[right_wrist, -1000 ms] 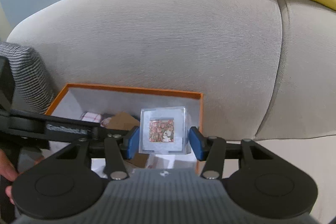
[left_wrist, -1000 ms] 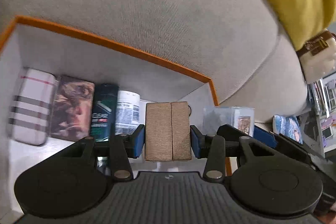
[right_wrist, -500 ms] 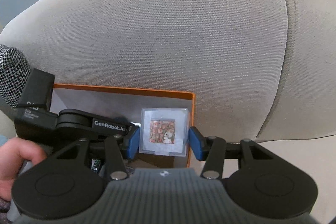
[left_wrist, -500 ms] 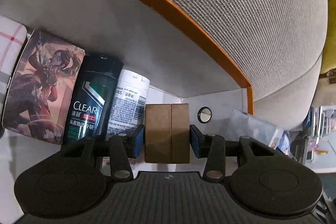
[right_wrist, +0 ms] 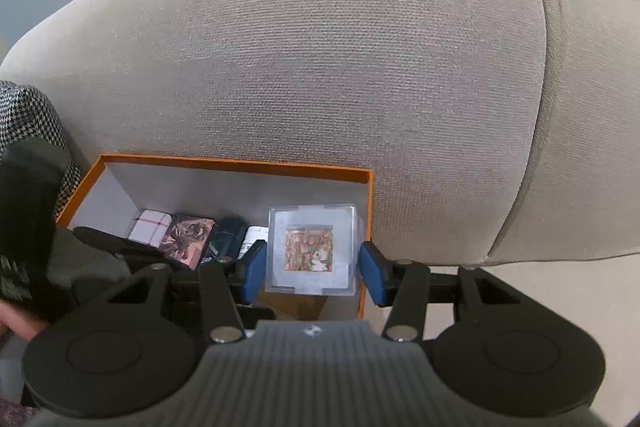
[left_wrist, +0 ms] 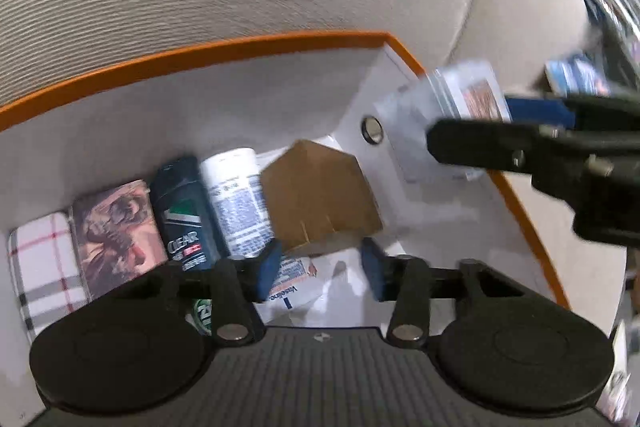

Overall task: Organize rigid objects
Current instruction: 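Lower the brown cube into the box and open the left tool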

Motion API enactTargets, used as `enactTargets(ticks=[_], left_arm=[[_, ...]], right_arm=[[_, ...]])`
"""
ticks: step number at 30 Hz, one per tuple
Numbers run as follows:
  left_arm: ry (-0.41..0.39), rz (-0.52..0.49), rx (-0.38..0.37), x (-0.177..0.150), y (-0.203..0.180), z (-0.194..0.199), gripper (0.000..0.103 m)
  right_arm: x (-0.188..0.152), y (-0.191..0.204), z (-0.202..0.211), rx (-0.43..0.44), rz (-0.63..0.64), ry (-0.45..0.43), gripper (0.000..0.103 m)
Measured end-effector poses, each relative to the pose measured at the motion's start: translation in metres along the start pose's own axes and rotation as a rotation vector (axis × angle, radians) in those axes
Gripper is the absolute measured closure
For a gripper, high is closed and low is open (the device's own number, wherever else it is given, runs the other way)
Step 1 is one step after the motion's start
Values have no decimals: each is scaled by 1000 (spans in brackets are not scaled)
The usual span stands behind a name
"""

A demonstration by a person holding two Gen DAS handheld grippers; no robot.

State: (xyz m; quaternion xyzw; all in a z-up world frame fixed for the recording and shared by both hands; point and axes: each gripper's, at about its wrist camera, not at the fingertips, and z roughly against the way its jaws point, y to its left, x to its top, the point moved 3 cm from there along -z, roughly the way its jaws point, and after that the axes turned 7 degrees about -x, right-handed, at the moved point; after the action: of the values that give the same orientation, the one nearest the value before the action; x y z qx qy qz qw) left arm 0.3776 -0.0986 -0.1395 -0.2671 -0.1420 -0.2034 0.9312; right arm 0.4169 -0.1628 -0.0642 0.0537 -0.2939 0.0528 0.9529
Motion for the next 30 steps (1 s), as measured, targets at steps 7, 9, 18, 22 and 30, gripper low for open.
enactTargets(ticks=[7,9,18,22,30], left_arm=[[1,99,-63,21,7,-18,75],[4,122,-42,26,12,-21,75],[-36,158,-41,30,16,-3,75],[-83,170,-20,10,17,30,75],[-163,188,22,-18,31,81,75]], right_arm=[[1,-1,-2,1,6,3,52],[2,-3,-4,10,-5,7,51],[-1,4,-1,1,36,3,51],[-3,12,0,35,35,19,51],[-19,52,-25,23,96,122,52]])
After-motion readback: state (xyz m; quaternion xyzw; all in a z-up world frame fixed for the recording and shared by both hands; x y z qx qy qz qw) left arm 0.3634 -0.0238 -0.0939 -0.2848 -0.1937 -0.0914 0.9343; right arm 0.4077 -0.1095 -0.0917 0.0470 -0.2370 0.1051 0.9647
